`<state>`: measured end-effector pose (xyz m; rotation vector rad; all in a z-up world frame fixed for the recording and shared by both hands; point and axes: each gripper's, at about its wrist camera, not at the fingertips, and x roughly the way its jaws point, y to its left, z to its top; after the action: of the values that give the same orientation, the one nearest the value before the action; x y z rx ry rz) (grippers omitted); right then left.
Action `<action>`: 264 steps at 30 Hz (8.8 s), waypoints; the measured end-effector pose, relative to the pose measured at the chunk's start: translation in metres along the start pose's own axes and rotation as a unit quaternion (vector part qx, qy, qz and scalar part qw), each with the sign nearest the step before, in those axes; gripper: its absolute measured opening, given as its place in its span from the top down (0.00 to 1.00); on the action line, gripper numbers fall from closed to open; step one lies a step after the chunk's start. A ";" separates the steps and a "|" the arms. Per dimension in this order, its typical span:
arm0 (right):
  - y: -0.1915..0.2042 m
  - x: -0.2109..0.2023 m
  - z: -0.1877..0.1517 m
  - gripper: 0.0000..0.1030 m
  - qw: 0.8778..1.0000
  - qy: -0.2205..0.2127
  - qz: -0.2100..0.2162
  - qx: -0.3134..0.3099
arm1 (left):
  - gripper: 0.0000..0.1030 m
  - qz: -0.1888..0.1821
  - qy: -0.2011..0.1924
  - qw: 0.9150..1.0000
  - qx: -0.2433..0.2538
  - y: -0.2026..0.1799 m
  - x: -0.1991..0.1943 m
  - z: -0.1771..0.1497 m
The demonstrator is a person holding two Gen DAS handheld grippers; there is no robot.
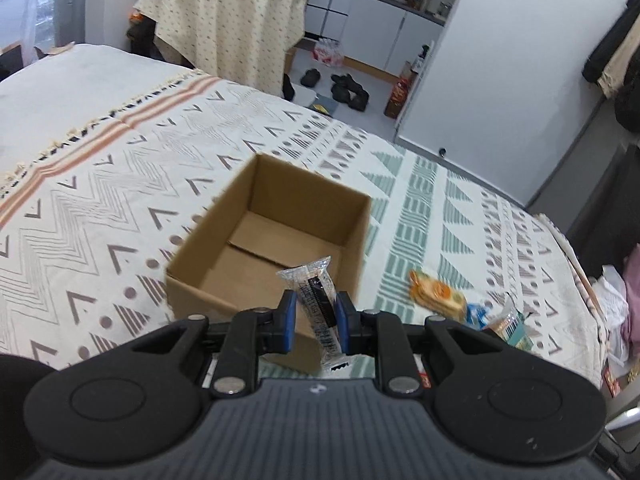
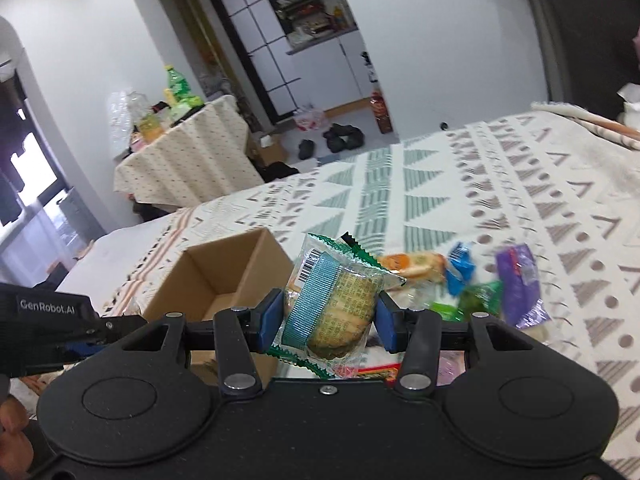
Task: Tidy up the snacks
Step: 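Carry both snacks over the cardboard box and open both tools to drop them, then move the left tool to a blue snack packet while the right tool reaches a pink packet, then grasp the blue packet with the left tool while the right tool grasps an orange-red packet, then carry both packets over the box and open both tools to drop them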
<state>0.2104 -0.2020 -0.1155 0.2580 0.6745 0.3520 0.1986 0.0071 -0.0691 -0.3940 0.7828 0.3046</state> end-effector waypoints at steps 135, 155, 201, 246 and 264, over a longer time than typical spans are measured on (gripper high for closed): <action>-0.097 -0.037 -0.012 0.31 0.989 0.078 -0.033 0.118 | 0.08 -0.027 0.093 0.995 -0.013 -0.070 0.053 -0.085; -0.113 0.027 -0.018 0.59 0.982 0.134 -0.063 0.120 | 0.58 -0.014 0.163 0.984 -0.072 -0.075 0.123 -0.113; -0.100 0.045 -0.038 0.72 0.973 0.188 -0.113 0.074 | 0.70 -0.001 0.153 0.985 -0.080 -0.046 0.098 -0.099; -0.040 0.013 0.000 0.81 0.994 0.064 0.069 0.047 | 0.70 0.008 0.022 0.998 -0.056 -0.017 0.014 -0.029; 0.011 0.029 0.008 0.81 0.993 0.029 0.114 0.016 | 0.70 0.019 -0.002 0.996 -0.088 0.027 0.008 0.005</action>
<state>0.2339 -0.1814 -0.1218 0.3575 0.7103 0.5695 0.1962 0.0343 -0.0784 -0.5431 0.7624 0.4121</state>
